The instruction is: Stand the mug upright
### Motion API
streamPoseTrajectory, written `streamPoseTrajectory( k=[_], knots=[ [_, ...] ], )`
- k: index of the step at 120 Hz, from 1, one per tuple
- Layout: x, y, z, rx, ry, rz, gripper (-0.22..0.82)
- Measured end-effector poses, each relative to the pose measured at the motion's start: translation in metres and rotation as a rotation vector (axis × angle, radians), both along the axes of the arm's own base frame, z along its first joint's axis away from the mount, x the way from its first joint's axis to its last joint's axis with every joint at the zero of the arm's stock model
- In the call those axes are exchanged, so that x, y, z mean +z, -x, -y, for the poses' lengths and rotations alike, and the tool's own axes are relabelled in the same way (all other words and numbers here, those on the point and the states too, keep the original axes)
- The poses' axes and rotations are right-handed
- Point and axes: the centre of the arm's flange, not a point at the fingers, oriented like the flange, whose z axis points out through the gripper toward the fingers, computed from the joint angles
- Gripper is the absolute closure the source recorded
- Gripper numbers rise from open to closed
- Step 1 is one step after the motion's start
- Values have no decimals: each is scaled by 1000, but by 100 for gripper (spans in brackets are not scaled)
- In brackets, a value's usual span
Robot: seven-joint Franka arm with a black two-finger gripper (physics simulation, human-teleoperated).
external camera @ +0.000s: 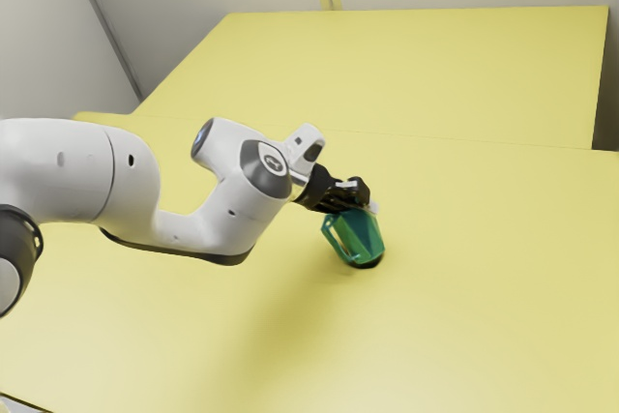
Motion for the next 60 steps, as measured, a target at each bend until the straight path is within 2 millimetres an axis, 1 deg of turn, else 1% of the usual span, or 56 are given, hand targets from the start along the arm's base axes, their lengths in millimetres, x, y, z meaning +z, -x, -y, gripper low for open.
streamPoseTrajectory(
  k=[11,22,42,60],
  knots=[
    [1,0,0,5,2,-1,69],
    [2,-1,0,12,4,0,72],
    [11,-1,-1,20,16,10,73],
    [14,0,-2,24,22,11,75]
  ],
)
